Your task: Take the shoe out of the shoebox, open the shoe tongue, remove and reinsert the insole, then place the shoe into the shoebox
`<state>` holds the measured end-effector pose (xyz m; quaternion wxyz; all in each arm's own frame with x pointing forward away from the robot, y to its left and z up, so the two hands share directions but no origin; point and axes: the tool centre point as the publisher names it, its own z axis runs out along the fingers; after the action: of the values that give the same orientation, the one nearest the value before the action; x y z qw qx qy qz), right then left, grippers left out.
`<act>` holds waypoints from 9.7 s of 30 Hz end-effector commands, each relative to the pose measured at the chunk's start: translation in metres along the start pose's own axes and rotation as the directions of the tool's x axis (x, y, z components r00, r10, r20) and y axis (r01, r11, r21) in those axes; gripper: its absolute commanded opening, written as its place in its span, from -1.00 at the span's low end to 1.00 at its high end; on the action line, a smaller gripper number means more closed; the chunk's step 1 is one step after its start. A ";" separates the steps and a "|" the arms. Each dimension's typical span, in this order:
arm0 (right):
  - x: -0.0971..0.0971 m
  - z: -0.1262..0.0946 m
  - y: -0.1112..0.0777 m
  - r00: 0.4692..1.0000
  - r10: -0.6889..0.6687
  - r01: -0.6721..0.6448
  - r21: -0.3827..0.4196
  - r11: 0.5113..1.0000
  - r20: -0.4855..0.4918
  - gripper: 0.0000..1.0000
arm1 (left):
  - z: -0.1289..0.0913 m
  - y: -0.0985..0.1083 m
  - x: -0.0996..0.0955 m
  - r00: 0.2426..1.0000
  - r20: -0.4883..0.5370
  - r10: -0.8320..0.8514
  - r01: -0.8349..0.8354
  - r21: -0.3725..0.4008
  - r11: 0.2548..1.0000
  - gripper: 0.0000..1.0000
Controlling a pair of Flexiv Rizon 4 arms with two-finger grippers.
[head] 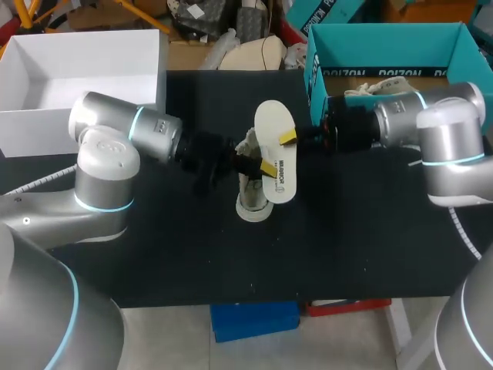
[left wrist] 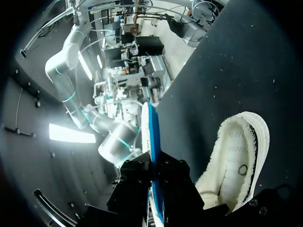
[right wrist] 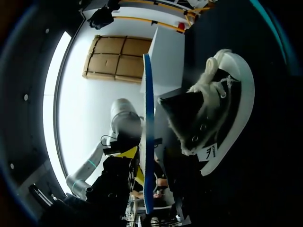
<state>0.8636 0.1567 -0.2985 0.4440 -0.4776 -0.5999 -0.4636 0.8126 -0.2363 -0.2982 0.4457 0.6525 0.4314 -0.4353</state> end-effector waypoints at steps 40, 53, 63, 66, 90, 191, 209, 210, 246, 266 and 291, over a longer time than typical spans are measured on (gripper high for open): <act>0.001 0.001 -0.001 1.000 0.001 0.000 -0.014 1.000 0.012 -1.00 | -0.046 -0.003 -0.033 0.478 -0.878 -0.017 -0.032 -0.037 0.999 1.00; 0.001 0.001 -0.001 1.000 0.001 0.000 -0.014 1.000 0.012 -1.00 | -0.046 -0.003 -0.033 0.478 -0.878 -0.017 -0.032 -0.037 0.999 1.00; 0.001 0.001 -0.001 1.000 0.001 0.000 -0.014 1.000 0.012 -1.00 | -0.026 0.000 -0.047 0.345 -0.912 -0.222 0.084 -0.205 0.975 1.00; 0.001 0.001 -0.001 1.000 0.001 0.000 -0.014 1.000 0.012 -1.00 | -0.019 0.000 -0.049 0.280 -0.927 -0.250 0.114 -0.227 0.967 1.00; 0.001 0.001 -0.001 1.000 0.001 0.000 -0.014 1.000 0.012 -1.00 | 0.001 0.013 -0.035 0.108 -0.966 -0.233 0.143 -0.217 0.966 1.00; 0.001 0.001 -0.001 1.000 0.001 0.000 -0.014 1.000 0.012 -1.00 | -0.048 0.008 -0.038 0.653 -0.750 -0.103 0.095 -0.054 0.994 1.00; 0.001 0.001 -0.001 1.000 0.001 0.000 -0.014 1.000 0.012 -1.00 | -0.050 0.007 -0.036 0.662 -0.743 -0.102 0.090 -0.056 0.994 1.00; 0.001 0.001 -0.001 1.000 0.001 0.000 -0.014 1.000 0.012 -1.00 | -0.050 0.007 -0.036 0.662 -0.743 -0.102 0.090 -0.056 0.994 1.00; 0.001 0.001 -0.001 1.000 0.001 0.000 -0.014 1.000 0.012 -1.00 | -0.081 -0.008 -0.027 0.968 -0.013 -0.251 0.237 -0.294 0.926 1.00; 0.001 0.001 -0.001 1.000 0.001 0.000 -0.014 1.000 0.012 -1.00 | -0.060 0.016 0.004 0.973 0.167 -0.159 0.208 -0.340 0.917 1.00; 0.001 0.001 -0.001 1.000 0.001 0.000 -0.014 1.000 0.012 -1.00 | 0.000 0.048 0.011 0.980 0.185 -0.075 0.119 -0.234 0.965 -0.71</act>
<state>0.8619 0.1571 -0.2979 0.4370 -0.4832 -0.5991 -0.4654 0.8576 -0.2433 -0.2974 0.5392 0.5265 0.4745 -0.4548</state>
